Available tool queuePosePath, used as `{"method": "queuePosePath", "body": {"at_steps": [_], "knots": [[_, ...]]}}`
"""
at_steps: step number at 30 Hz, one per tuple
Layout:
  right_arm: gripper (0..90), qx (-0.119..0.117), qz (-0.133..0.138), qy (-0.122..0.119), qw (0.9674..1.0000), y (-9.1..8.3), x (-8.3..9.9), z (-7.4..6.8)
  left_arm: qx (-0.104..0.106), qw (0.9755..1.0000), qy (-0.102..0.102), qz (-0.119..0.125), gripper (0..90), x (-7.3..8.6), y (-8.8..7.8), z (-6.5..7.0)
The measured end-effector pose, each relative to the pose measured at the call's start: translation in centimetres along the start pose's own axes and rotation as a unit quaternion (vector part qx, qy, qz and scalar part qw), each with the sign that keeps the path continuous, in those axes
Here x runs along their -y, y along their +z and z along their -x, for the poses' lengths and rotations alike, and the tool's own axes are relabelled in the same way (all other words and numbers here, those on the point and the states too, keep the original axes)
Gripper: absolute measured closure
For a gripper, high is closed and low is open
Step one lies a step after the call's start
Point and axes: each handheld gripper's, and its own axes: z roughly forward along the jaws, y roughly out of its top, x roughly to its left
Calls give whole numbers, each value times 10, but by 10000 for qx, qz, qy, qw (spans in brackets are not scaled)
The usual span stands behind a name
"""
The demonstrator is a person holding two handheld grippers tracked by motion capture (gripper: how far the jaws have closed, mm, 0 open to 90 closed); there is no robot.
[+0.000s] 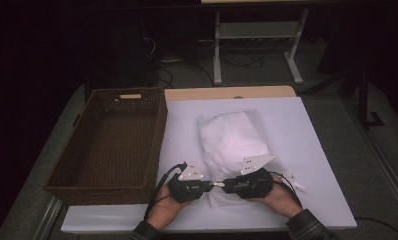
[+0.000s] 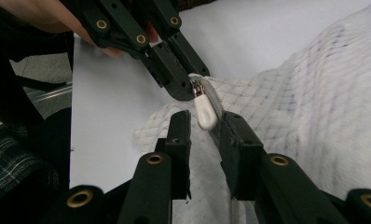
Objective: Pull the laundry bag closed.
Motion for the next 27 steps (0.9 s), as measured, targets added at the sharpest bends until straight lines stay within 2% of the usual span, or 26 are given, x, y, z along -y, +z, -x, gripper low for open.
{"method": "queuePosePath", "body": {"at_steps": [6, 15, 27], "knots": [[782, -114, 5, 28, 9999, 4, -3, 0, -83, 9999, 79, -11, 844, 0, -1, 2], [791, -279, 28, 181, 9994, 4, -1, -1, -151, 9998, 157, -24, 843, 1, -1, 4], [844, -300, -43, 203, 9993, 7, -1, -2, -132, 9998, 164, -29, 843, 2, -1, 4]]}}
